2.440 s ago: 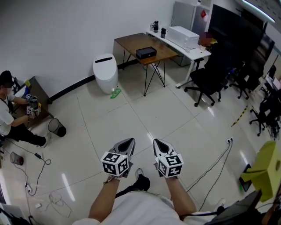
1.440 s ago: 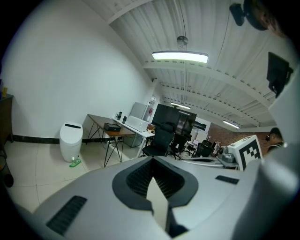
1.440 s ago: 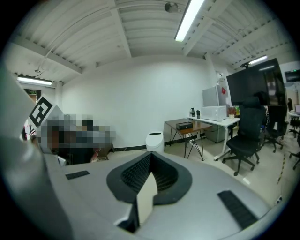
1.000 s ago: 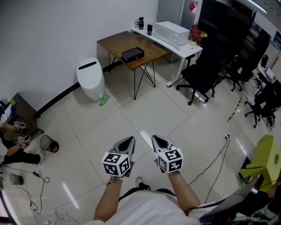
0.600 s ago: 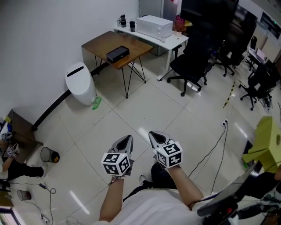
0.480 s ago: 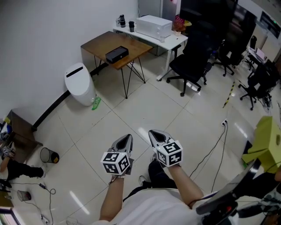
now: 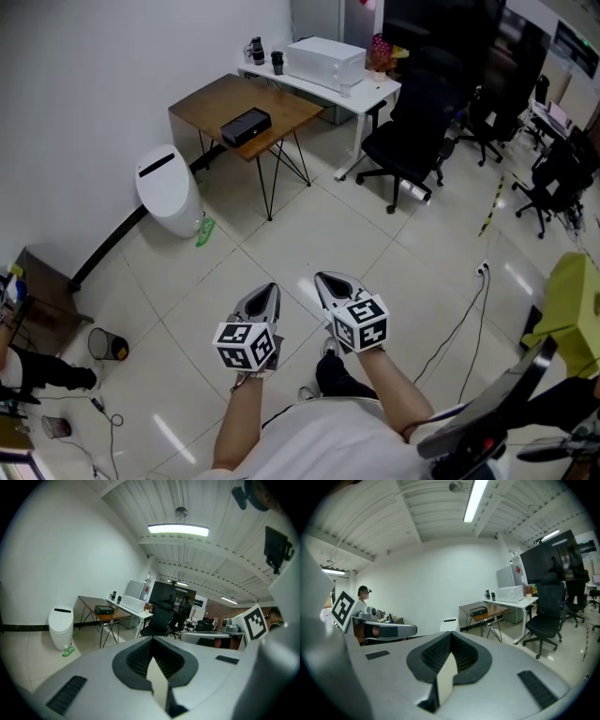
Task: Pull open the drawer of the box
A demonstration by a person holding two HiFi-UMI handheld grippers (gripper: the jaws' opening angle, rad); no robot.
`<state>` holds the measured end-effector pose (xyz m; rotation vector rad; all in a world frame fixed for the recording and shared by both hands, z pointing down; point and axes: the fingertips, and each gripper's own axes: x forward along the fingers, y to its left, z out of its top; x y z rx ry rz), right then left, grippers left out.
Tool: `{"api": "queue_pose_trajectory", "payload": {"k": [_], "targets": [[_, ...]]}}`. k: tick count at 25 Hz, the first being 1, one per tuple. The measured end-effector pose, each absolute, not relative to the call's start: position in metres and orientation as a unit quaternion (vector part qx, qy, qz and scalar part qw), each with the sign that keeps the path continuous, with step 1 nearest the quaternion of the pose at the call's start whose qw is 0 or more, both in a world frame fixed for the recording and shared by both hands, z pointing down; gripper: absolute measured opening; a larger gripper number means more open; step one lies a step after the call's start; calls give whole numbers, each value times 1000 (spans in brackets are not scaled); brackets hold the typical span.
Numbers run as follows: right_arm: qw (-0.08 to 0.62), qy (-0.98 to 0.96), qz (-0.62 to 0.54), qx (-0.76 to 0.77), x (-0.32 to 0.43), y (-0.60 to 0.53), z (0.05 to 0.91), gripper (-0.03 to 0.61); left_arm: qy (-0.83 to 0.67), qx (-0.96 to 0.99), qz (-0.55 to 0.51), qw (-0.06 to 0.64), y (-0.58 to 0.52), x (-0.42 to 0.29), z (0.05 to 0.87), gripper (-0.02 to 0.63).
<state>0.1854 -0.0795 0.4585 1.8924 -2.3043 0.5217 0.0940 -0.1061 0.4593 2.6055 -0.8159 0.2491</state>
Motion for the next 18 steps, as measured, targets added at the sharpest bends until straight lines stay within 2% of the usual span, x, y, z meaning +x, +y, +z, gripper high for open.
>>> {"api": "queue_pose_trajectory", "payload": {"k": [18], "targets": [[34, -788, 156, 594, 267, -170, 441, -14, -298, 934, 87, 175, -199, 194, 446, 2]]}}
